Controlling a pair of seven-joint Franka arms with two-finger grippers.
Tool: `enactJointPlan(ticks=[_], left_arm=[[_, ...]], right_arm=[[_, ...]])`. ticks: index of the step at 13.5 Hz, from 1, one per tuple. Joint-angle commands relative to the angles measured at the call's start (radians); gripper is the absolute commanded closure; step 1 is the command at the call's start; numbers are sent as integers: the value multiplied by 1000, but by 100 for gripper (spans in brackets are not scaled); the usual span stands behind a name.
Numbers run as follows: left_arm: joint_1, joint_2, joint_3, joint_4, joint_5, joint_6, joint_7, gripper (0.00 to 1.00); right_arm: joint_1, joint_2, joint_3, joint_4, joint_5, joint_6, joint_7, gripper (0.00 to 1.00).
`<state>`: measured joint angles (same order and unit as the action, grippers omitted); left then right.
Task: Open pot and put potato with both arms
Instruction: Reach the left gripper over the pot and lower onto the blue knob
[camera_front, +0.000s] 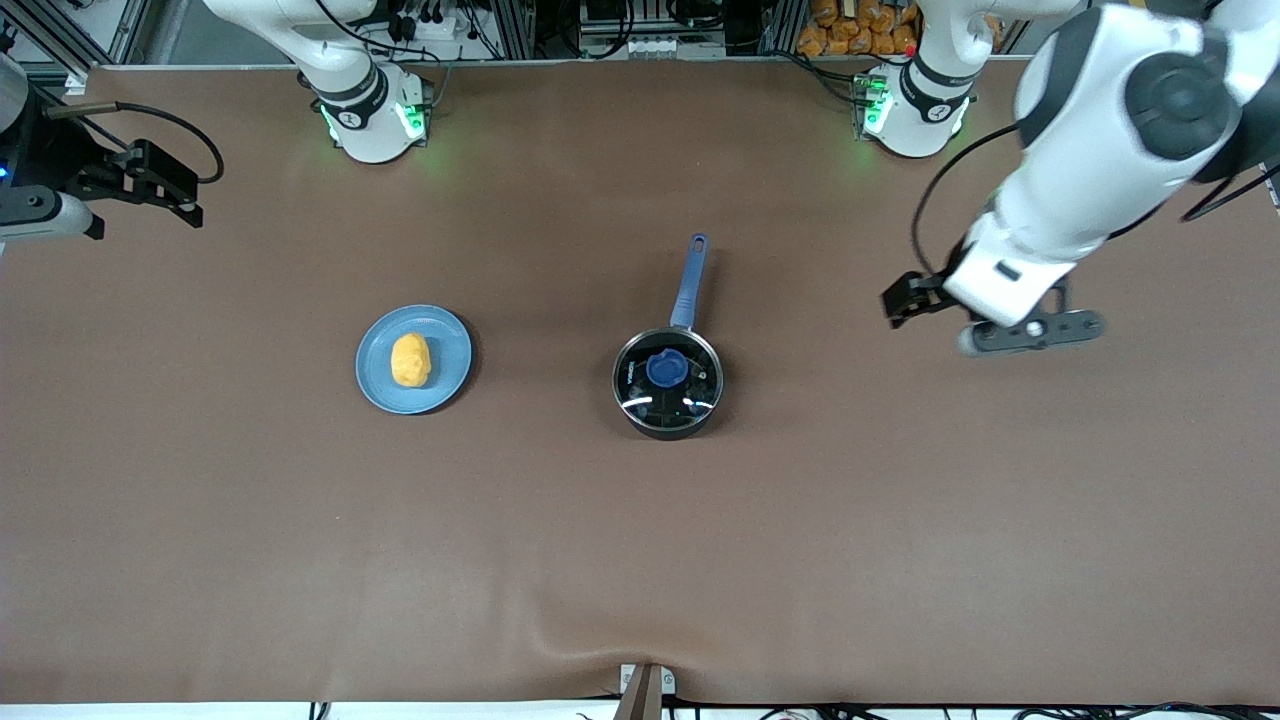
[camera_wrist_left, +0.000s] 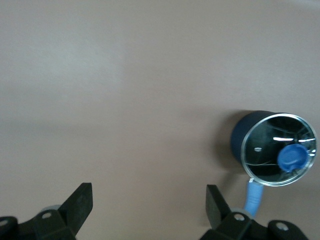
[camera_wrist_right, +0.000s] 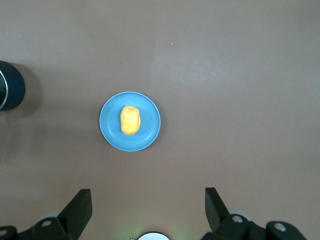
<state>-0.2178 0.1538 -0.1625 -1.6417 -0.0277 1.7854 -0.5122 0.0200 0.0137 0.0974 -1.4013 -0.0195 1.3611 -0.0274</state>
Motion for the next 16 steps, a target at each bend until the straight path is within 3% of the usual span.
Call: enactJointPlan(ticks=[1, 8, 12, 16], left_arm=[[-63, 98, -9, 69, -20, 15, -109, 0], [-215, 250, -8, 75, -11, 158, -307, 0], [-311, 381, 6, 206, 3, 169, -428, 0], [-373, 450, 6, 223, 78, 226, -517, 0]], right_arm=[[-3, 12, 2, 25, 6, -16, 0, 0], [-3, 12, 2, 25, 6, -14, 0, 0], [-5, 12, 2, 25, 6, -14, 0, 0], [-5, 11, 1, 25, 6, -14, 0, 0]])
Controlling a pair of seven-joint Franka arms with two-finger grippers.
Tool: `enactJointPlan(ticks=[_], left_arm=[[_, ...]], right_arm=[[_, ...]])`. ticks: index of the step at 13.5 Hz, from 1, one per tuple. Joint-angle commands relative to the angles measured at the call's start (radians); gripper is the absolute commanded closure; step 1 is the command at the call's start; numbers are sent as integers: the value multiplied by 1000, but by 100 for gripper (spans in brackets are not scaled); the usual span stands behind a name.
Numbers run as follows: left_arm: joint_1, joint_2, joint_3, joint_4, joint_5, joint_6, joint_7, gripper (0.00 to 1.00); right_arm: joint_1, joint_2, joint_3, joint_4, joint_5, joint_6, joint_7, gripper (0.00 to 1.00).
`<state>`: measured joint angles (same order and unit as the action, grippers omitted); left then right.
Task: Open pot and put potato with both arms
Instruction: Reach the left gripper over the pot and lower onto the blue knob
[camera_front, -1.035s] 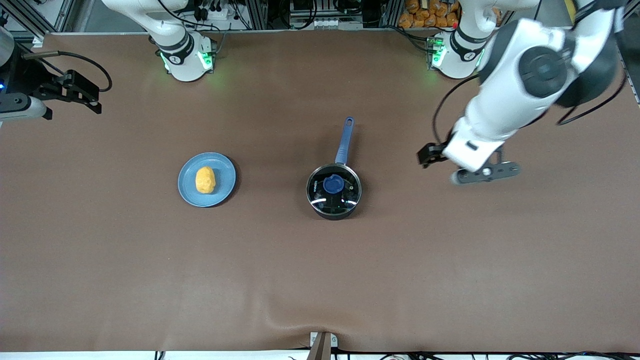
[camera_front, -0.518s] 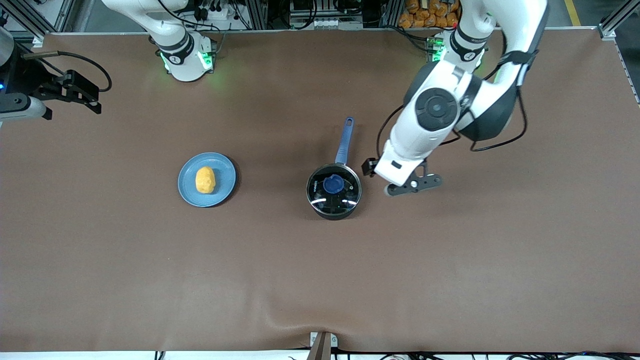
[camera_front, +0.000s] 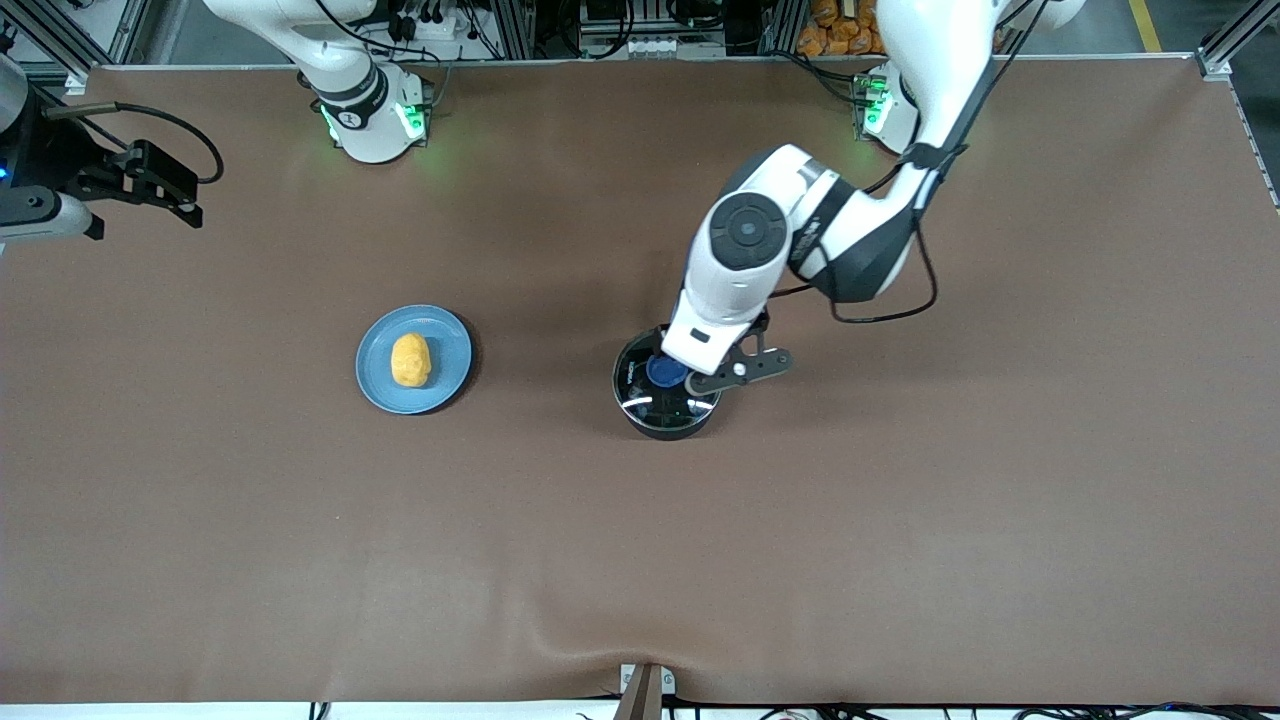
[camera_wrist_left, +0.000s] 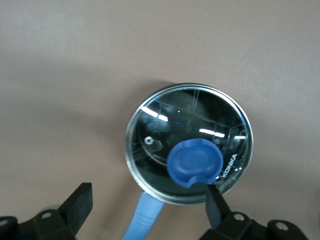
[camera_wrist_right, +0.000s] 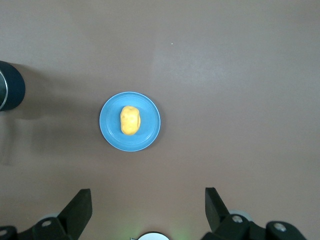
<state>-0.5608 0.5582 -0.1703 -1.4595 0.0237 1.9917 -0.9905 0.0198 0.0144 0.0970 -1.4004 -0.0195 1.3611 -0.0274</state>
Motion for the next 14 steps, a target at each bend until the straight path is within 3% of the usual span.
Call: enactJointPlan(ticks=[1, 14], left_arm=[[-34, 57, 14, 41, 27, 38, -43, 0], [-83, 131, 21, 45, 100, 137, -125, 0]], right_arm=[[-4, 12, 3, 24, 6, -14, 0, 0], [-3, 12, 3, 24, 6, -16, 0, 0]])
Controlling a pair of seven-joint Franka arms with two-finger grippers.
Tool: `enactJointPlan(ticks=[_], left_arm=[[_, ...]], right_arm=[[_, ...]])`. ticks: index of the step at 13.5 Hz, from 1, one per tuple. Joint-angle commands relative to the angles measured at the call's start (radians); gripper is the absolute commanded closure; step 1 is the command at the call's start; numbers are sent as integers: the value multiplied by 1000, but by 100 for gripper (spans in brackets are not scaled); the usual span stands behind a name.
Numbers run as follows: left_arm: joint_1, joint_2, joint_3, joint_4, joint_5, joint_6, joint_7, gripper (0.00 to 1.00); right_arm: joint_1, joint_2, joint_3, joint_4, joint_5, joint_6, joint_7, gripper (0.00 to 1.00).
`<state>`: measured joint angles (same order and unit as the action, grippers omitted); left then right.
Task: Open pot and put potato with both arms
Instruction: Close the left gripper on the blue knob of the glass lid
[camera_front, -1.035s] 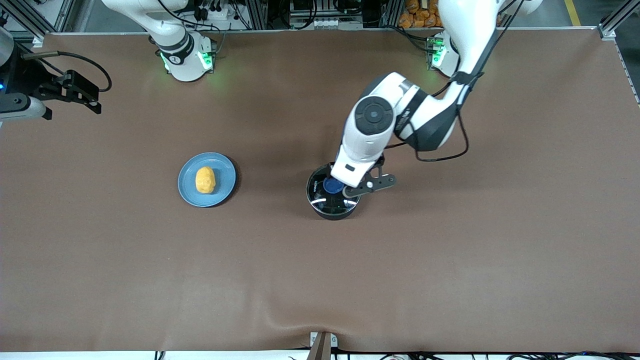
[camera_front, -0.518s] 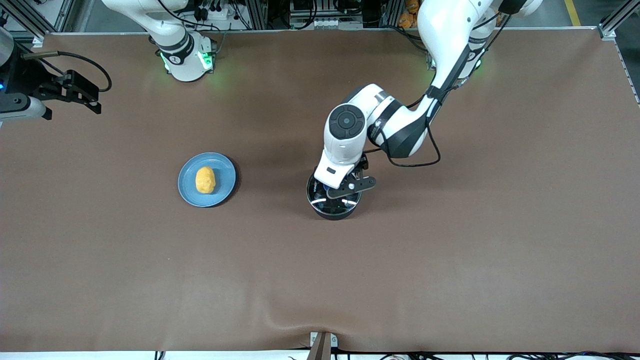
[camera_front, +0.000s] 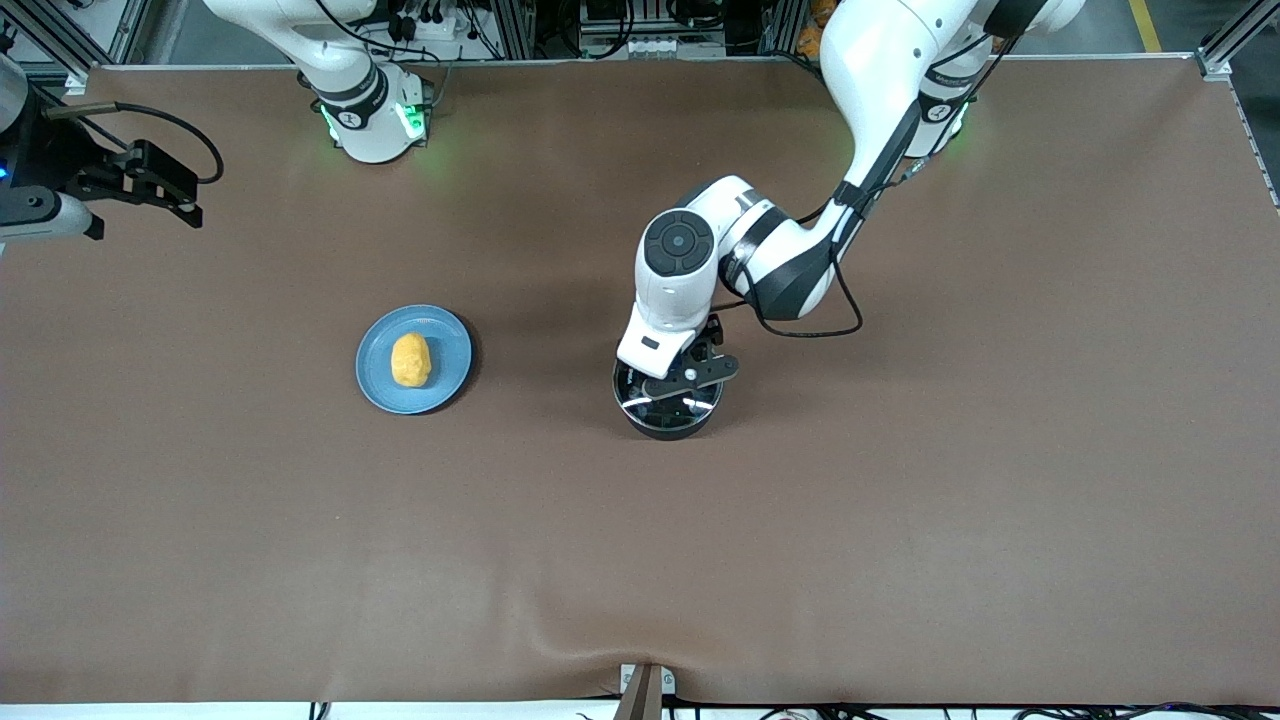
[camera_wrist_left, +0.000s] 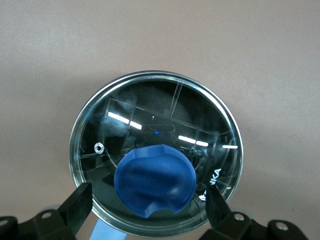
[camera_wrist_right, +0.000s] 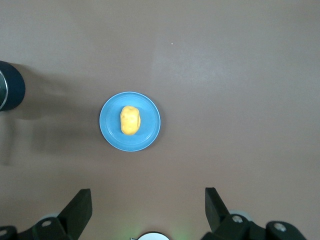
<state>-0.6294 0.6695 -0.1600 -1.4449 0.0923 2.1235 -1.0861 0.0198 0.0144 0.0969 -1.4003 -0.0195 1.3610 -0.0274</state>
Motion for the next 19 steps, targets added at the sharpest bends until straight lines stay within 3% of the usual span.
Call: enactJointPlan(ticks=[1, 10, 11, 14, 19], left_arm=[[-15, 21, 11, 31, 35, 6, -29, 0], [-13, 44, 11, 29, 35, 15, -35, 0], [-13, 44, 11, 29, 37, 13, -49, 6], [-13, 42, 11, 29, 37, 13, -52, 35], [0, -7, 11, 31, 35, 13, -67, 39]], right_arm=[[-3, 12, 3, 24, 6, -16, 0, 0], [-3, 12, 3, 24, 6, -16, 0, 0], [-3, 12, 3, 24, 6, -16, 0, 0], [-3, 12, 3, 24, 6, -16, 0, 0], [-3, 12, 3, 24, 6, -16, 0, 0]])
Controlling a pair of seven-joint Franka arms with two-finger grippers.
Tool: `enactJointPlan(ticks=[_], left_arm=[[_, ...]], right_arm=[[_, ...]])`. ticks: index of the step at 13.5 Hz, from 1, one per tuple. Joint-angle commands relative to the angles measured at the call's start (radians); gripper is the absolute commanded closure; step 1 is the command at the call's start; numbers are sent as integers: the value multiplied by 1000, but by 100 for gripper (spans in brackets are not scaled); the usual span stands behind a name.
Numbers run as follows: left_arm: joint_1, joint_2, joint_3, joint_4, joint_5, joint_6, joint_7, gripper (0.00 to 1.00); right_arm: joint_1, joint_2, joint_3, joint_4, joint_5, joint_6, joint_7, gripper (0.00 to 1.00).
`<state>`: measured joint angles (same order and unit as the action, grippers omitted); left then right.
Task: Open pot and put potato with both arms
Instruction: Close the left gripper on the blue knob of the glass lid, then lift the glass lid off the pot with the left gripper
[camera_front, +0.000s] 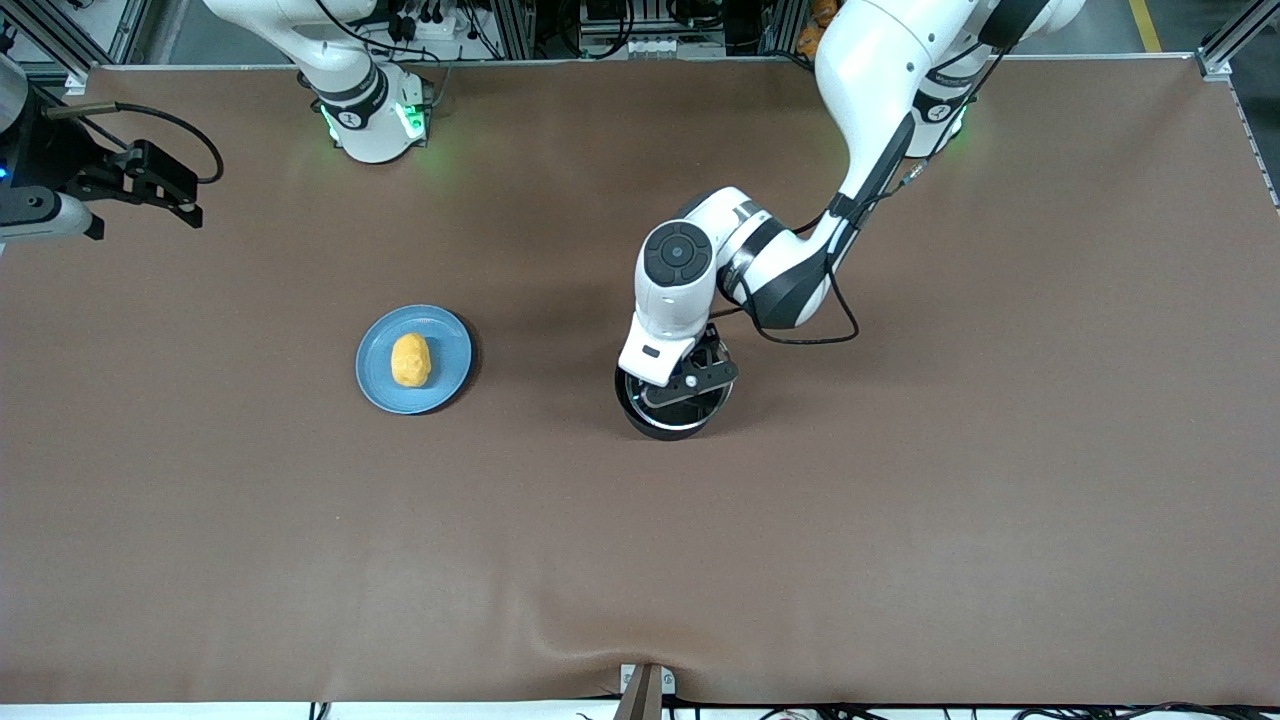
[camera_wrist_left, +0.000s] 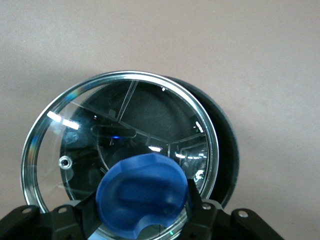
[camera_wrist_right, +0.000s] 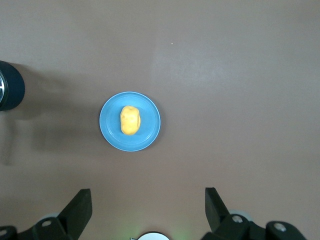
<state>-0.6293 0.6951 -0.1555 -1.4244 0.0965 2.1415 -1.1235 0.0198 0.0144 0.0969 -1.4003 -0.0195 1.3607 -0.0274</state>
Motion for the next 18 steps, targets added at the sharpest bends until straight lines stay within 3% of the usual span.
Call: enactJointPlan(ticks=[1, 4, 8, 13, 18], left_arm=[[3, -52, 7, 10, 29, -9, -30, 39], [35, -103, 4, 7, 31, -23, -24, 39], [111, -208, -6, -48, 23, -77, 37, 47], [264, -388, -12, -301, -24, -46, 256, 47], [436, -525, -10, -605, -37, 145, 510, 47]], right_arm=[[-3, 12, 3, 24, 6, -15, 0, 0], [-3, 12, 3, 24, 6, -15, 0, 0], [-1, 13, 1, 24, 6, -15, 0, 0], [-6, 16, 1, 26, 4, -11, -2, 0], [-6, 153, 3, 29, -1, -3, -6, 0]])
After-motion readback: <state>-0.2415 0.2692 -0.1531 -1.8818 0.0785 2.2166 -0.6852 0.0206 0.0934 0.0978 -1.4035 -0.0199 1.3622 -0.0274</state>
